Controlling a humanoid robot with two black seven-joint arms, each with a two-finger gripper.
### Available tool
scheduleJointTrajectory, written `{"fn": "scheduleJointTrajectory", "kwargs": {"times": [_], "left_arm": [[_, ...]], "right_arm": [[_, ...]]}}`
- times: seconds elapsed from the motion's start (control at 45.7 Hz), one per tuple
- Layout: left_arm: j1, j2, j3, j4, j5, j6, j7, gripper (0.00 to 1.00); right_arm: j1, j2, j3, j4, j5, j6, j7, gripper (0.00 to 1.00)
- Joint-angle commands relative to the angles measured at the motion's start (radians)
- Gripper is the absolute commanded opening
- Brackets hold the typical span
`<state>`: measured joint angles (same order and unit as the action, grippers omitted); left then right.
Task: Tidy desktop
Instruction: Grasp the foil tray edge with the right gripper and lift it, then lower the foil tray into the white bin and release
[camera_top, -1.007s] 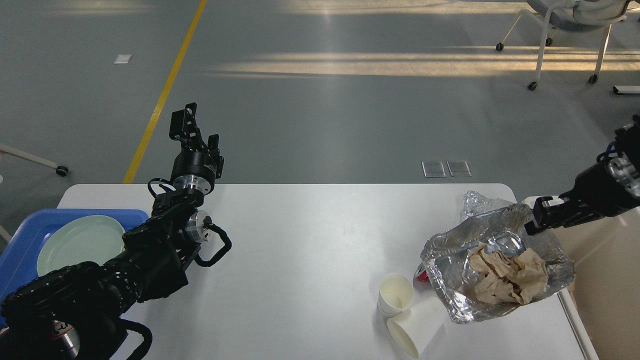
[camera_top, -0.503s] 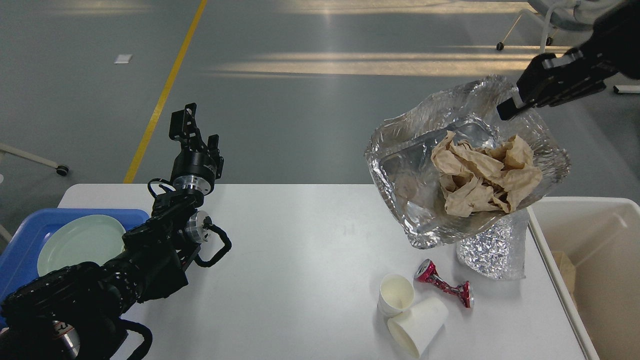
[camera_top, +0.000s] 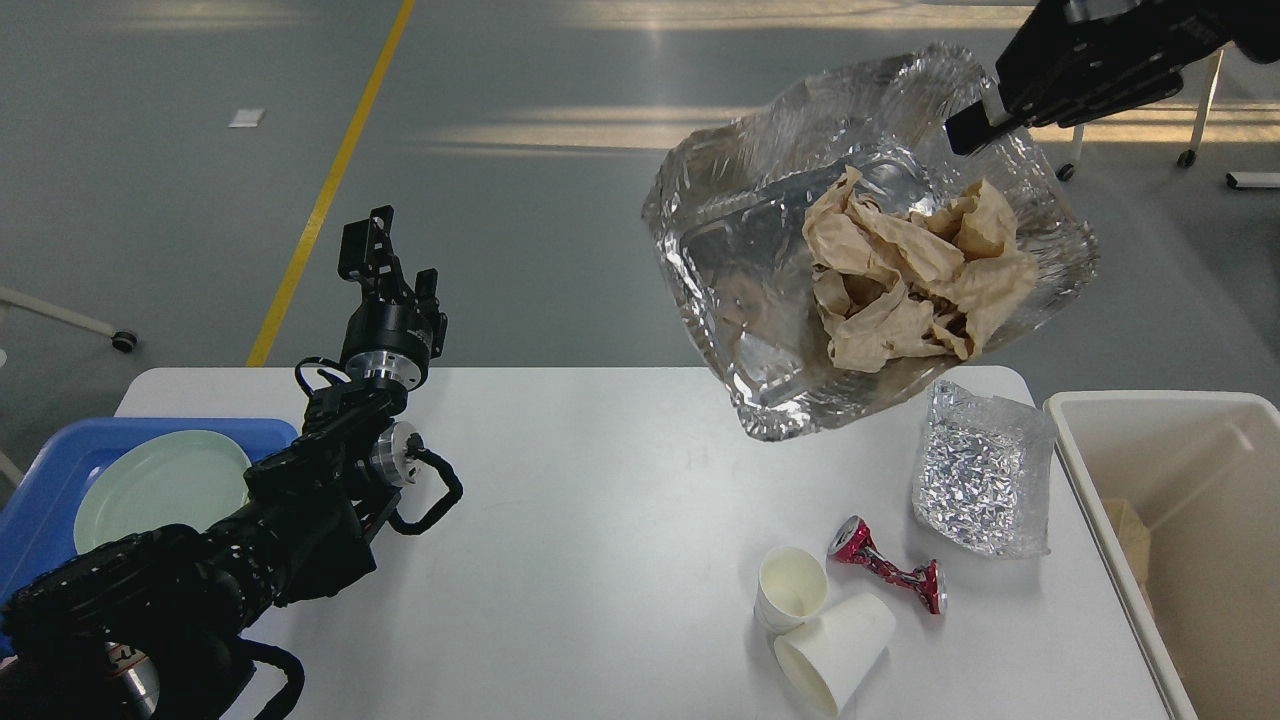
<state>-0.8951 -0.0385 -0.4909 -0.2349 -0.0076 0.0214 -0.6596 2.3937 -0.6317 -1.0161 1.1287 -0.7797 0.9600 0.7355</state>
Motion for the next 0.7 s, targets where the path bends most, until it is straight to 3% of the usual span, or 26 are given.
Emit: {"fn": "scheduleJointTrajectory", "kwargs": {"times": [0.0,0.306,0.679], "left_arm": [[0.001,0.000,0.000,0.000,0.000,0.000,0.000,0.98],[-0.001,0.000,0.000,0.000,0.000,0.000,0.000,0.98],[-0.001,0.000,0.000,0.000,0.000,0.000,0.000,0.98]], "right_arm": [[-0.177,0.000,-0.002,-0.124,-0.004,0.000,-0.007,0.00],[-0.586,0.004,-0.004,-0.498,-0.001,0.000,0.004,0.00],[-0.910,0.020,-0.009,-0.734,0.010,-0.013,-0.008,0.00]]}}
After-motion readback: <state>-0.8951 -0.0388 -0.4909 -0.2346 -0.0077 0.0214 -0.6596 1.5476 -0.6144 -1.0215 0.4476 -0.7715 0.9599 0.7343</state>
